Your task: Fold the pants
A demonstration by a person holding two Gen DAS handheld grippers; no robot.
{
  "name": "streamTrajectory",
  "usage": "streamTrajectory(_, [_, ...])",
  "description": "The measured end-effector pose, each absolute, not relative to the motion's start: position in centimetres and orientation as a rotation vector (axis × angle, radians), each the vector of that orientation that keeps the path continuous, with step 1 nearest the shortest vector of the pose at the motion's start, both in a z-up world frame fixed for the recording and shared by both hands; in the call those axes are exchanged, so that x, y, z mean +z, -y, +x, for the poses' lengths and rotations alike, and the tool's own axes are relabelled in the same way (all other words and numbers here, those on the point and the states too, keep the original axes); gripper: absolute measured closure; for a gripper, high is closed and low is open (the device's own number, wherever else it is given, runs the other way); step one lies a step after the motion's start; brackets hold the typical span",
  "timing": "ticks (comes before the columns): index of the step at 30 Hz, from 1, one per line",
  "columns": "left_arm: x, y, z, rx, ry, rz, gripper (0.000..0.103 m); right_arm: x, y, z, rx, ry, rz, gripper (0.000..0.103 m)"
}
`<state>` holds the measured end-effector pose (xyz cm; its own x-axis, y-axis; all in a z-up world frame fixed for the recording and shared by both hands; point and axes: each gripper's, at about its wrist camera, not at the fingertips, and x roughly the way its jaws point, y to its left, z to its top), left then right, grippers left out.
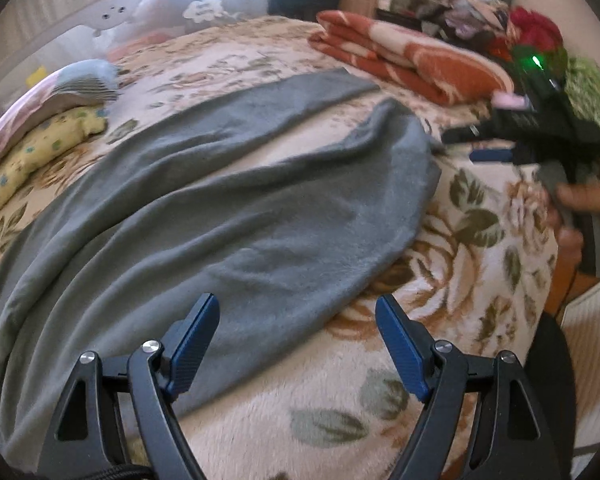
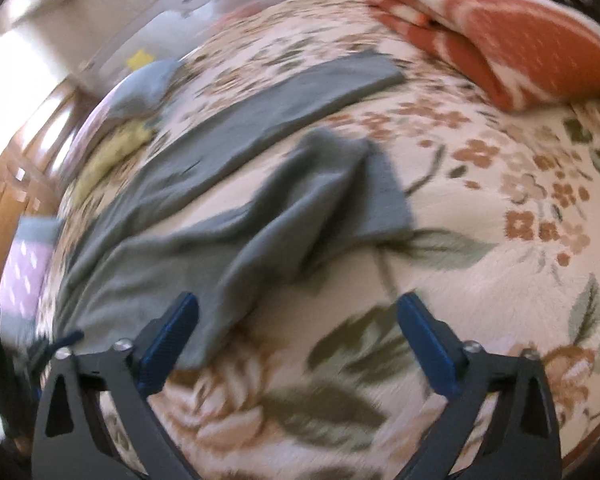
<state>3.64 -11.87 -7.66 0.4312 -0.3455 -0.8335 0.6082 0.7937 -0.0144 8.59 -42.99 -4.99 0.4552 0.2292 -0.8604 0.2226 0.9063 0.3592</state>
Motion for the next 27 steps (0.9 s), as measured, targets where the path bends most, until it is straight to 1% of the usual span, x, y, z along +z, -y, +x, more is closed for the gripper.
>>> streamTrajectory(1, [-8.1,12.2,4.0,-0.606,-0.958,0.323,0.022,-5.5,44.1,8.8,-0.020,-1.092,0.492,0.022])
streamTrajectory(3, [-9.0,12.9,4.8,-0.604,-0.965,0.346,0.022,-7.0,46.2,9.5,-0.077,-1.089,0.587,0.031])
streamTrajectory(4, [-9.5,13.1,5.1,-0.600,-0.974,0.358,0.022,-7.8,47.0,9.9,-0.087,-1.091,0.631,0.034])
streamTrajectory(7, [-10.8,13.6,6.1,-0.591,-1.002,0.384,0.022,-9.3,47.5,11.1,-0.100,-1.085,0.678,0.036])
streamTrajectory(8, [-11.3,13.8,6.2,-0.590,-1.012,0.391,0.023,-9.2,47.3,11.5,-0.106,-1.071,0.663,0.041])
streamTrajectory(9, [-11.8,13.9,6.6,-0.593,-1.034,0.393,0.029,-9.0,47.0,11.7,-0.123,-1.063,0.634,0.071])
streamTrajectory(10, [-12.1,14.2,6.8,-0.608,-1.051,0.383,0.035,-9.0,47.0,11.8,-0.135,-1.064,0.624,0.091])
streamTrajectory(11, [-12.3,14.2,6.9,-0.625,-1.066,0.367,0.043,-9.2,47.1,11.8,-0.125,-1.059,0.646,0.091])
streamTrajectory(13, [-11.8,14.5,6.9,-0.669,-1.069,0.349,0.068,-8.8,47.3,11.5,-0.124,-1.039,0.653,0.092])
streamTrajectory(14, [-11.5,14.8,6.9,-0.693,-1.077,0.348,0.084,-8.2,47.4,10.9,-0.135,-1.026,0.634,0.092])
streamTrajectory(15, [-11.2,15.0,6.7,-0.703,-1.073,0.358,0.090,-7.4,47.8,10.4,-0.154,-1.011,0.611,0.092])
streamTrajectory(16, [-10.7,15.3,6.4,-0.718,-1.064,0.376,0.094,-6.6,48.3,9.9,-0.171,-0.996,0.596,0.092])
streamTrajectory(17, [-10.2,15.5,6.0,-0.741,-1.058,0.382,0.097,-5.5,49.0,8.9,-0.193,-0.977,0.582,0.092])
streamTrajectory(20, [-9.2,15.7,5.3,-0.815,-1.067,0.344,0.099,-3.2,52.4,5.9,-0.237,-0.956,0.588,0.092])
streamTrajectory(23, [-9.7,16.2,4.6,-0.838,-1.102,0.349,0.098,-4.6,53.9,5.3,-0.228,-1.032,0.617,0.091])
streamTrajectory(24, [-9.9,16.3,4.4,-0.829,-1.107,0.363,0.096,-5.7,53.8,5.6,-0.227,-1.086,0.597,0.084])
streamTrajectory(25, [-9.8,16.3,4.7,-0.827,-1.105,0.363,0.096,-6.4,53.8,5.7,-0.249,-1.119,0.590,0.074])
streamTrajectory(26, [-9.4,16.3,4.7,-0.830,-1.100,0.355,0.094,-6.8,53.8,5.7,-0.288,-1.148,0.582,0.070])
streamTrajectory(27, [-8.6,15.9,4.9,-0.830,-1.090,0.346,0.092,-6.8,53.7,5.8,-0.311,-1.160,0.572,0.070])
